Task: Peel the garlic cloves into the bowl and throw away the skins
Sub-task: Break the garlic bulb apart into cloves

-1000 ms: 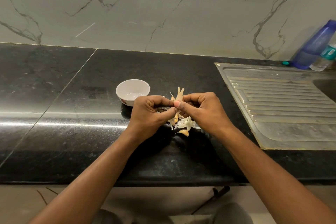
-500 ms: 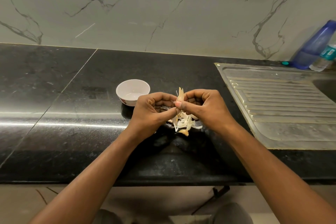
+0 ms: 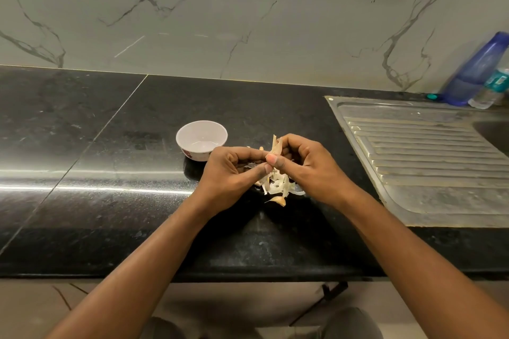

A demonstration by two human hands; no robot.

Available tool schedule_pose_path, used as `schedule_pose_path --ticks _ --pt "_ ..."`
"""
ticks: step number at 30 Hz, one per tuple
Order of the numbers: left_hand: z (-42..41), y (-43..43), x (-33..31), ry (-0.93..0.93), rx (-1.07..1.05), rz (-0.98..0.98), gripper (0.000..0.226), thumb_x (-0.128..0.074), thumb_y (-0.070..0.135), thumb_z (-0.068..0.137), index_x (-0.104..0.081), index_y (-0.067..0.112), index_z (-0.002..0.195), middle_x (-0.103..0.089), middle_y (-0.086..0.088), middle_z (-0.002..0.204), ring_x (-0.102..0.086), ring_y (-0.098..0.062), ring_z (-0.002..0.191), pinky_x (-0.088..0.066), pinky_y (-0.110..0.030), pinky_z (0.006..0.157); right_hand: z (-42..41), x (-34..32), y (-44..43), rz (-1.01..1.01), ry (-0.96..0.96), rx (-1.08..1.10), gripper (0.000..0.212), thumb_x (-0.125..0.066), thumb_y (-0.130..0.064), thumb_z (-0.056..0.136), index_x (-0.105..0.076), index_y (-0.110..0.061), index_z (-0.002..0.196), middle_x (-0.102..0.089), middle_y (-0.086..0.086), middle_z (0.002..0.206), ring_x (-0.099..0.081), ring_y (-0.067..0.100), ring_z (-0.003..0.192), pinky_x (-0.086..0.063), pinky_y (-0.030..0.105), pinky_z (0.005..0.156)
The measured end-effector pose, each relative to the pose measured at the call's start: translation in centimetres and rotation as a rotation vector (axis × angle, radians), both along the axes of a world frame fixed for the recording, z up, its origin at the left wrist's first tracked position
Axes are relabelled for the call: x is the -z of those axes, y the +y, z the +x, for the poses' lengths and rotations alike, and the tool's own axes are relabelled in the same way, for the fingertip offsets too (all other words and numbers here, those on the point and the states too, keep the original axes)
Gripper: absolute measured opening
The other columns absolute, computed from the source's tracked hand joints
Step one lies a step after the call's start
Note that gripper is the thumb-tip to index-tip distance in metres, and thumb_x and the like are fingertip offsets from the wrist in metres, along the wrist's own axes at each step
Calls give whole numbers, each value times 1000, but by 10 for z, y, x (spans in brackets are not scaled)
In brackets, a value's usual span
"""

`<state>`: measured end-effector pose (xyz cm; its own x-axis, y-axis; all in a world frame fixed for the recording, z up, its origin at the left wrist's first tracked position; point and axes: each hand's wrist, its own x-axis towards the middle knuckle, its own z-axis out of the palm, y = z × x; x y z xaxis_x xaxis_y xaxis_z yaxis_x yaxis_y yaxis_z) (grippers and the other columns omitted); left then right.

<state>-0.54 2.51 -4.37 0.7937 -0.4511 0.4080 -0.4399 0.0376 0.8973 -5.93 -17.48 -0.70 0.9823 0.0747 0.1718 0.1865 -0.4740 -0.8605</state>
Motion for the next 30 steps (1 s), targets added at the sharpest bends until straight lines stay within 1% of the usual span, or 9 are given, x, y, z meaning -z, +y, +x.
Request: schedule_pose_path --ticks 2,5,8,10,14,18,21,26,30 --pt "0 -1 1 -19 -34 6 22 -77 3 93 -79 5 115 -82 -3 105 -79 -20 99 -64 -44 91 0 1 2 -3 -32 16 11 -72 -31 103 -71 -20 103 -72 -2 88 -67 11 81 -60 31 78" --pt "2 -2 1 -49 -91 -6 17 -78 10 94 -81 5 110 -82 -3 99 -80 -20 92 -66 -45 85 0 -1 9 20 -111 59 10 -74 -26 101 -69 -18 101 -72 -8 84 -68 4 78 -56 22 73" --pt "2 -2 2 -31 -115 -41 16 -77 6 94 -80 1 110 -82 -5 97 -80 -21 89 -66 -42 83 4 -3 14 70 -149 73 11 -79 -19 97 -72 -12 102 -77 -4 88 -76 10 86 -61 25 81" --pt "2 -3 2 2 -97 -59 17 -76 4 94 -79 2 111 -82 -6 98 -80 -21 91 -66 -39 86 4 -4 14 120 -134 79 13 -80 -18 96 -73 -10 104 -79 1 90 -78 15 88 -64 29 84" --pt "-1 -5 -1 37 -75 -86 30 -80 3 91 -76 6 121 -82 -7 97 -80 -23 91 -65 -35 86 3 -5 9 304 -73 122 18 -80 -17 95 -73 -4 107 -80 11 96 -80 23 90 -64 30 84" --pt "2 -4 1 47 -149 -45 31 -84 5 87 -77 9 118 -81 -5 93 -78 -25 86 -65 -36 85 3 -4 2 460 3 154 20 -79 -13 94 -72 0 108 -80 18 101 -78 24 90 -64 31 84" --pt "3 -4 1 41 -193 -50 28 -85 5 86 -79 11 113 -80 -4 92 -77 -26 86 -65 -35 85 -1 -4 -3 451 64 163 22 -81 -10 93 -72 1 110 -81 18 99 -79 23 88 -63 27 78" --pt "3 -3 0 7 -241 -25 24 -81 4 90 -80 22 106 -81 9 94 -75 -9 84 -62 -25 81 -6 1 -7 313 141 182 19 -83 -13 92 -78 1 104 -82 16 90 -76 22 77 -64 28 74" --pt "5 -3 0 5 -269 -16 19 -80 7 92 -82 17 108 -81 5 94 -76 -13 86 -64 -31 82 -5 5 -6 198 182 196 18 -87 -16 89 -80 -5 102 -82 12 87 -79 25 78 -66 37 80"
